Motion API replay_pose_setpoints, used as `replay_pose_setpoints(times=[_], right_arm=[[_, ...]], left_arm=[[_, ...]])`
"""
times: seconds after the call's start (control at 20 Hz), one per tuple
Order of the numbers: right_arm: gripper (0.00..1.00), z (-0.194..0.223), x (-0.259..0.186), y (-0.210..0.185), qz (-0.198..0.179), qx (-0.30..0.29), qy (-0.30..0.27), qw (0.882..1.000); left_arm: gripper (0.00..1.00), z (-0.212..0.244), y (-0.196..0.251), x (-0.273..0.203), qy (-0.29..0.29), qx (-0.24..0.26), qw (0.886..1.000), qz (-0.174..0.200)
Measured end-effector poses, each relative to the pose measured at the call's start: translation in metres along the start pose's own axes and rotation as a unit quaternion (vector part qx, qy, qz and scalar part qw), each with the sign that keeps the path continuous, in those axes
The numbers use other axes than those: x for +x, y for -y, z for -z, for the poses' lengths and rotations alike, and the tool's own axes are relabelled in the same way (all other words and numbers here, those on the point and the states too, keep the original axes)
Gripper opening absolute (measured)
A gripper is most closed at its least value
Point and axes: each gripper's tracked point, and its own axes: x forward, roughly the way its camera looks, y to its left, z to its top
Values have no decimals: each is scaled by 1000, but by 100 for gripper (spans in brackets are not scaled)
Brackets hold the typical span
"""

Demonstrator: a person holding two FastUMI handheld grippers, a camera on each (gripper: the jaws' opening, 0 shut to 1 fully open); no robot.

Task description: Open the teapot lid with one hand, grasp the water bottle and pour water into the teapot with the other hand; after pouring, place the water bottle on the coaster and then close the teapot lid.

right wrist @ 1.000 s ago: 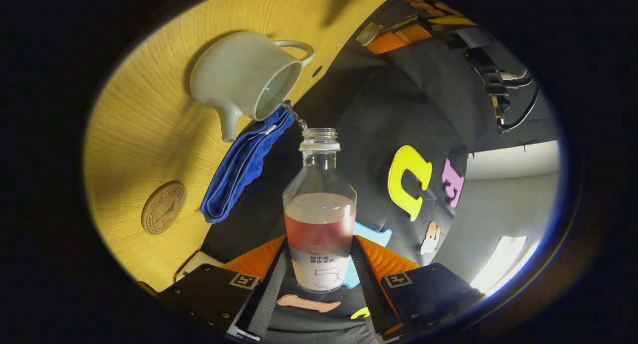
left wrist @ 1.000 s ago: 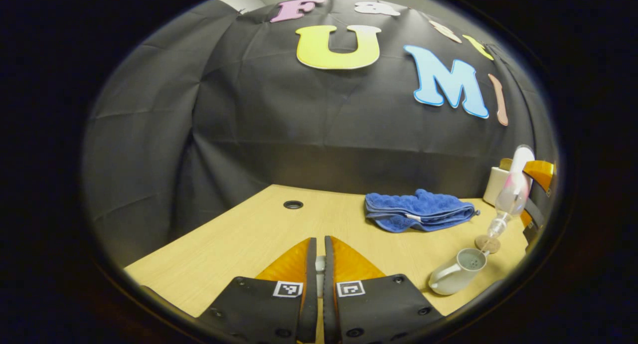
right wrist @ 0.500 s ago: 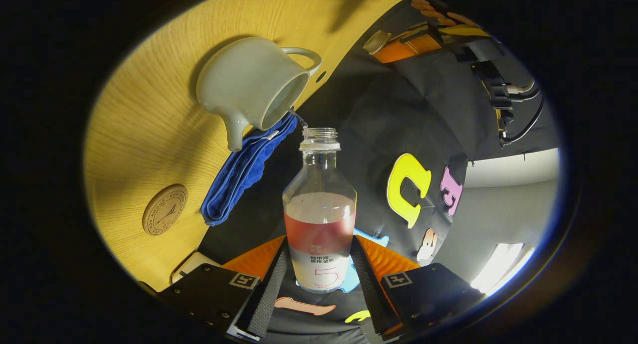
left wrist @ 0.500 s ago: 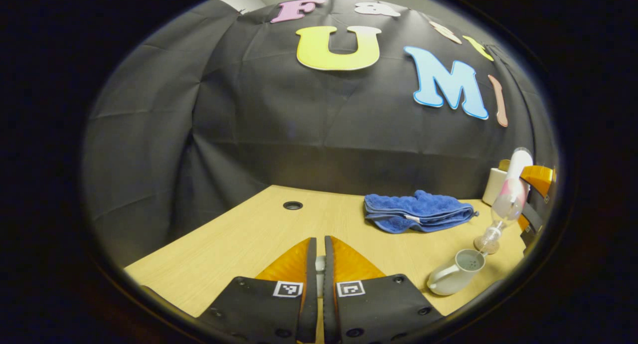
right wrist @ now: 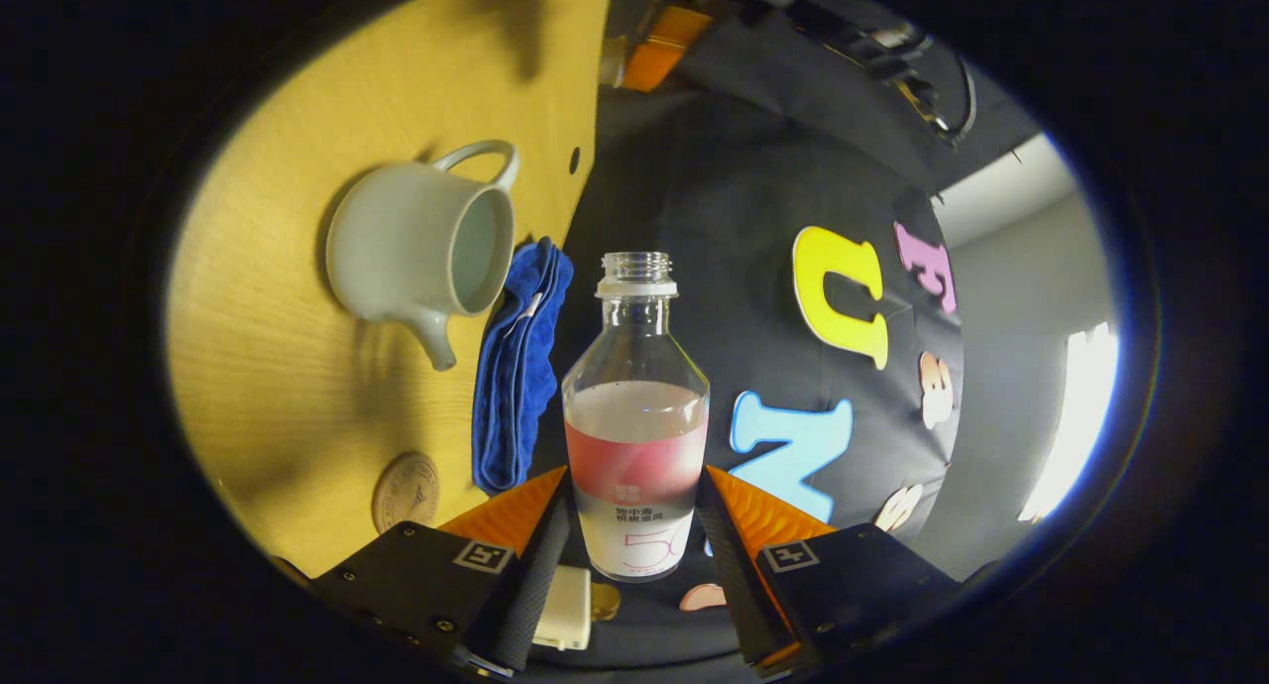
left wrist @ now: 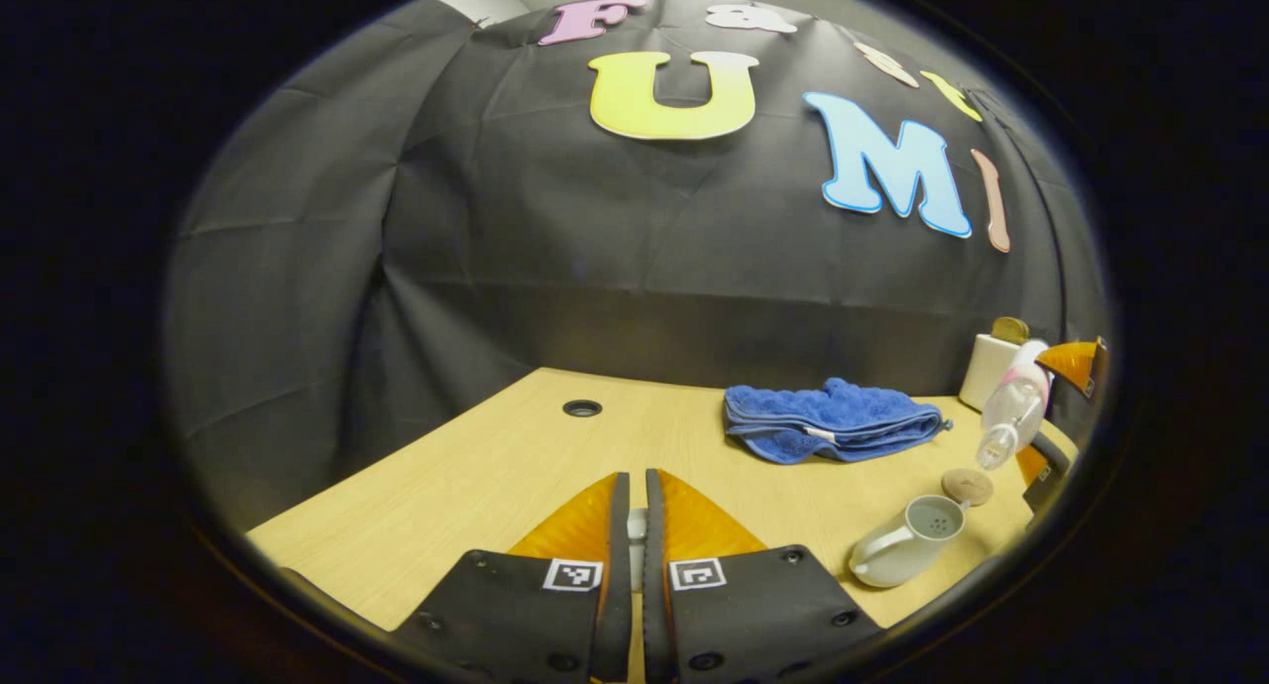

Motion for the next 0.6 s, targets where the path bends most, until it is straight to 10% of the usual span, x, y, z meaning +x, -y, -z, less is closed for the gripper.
replay_pose_setpoints(times=[0.25,0.6], right_arm=[[76,12,-4,-13,-48,241,-24,969],[76,24,4,-37,-100,529,-46,842]], left_arm=[[12,-1,0,0,1,-2,1000,0],[11,2,1,0,-2,-1,1000,1]])
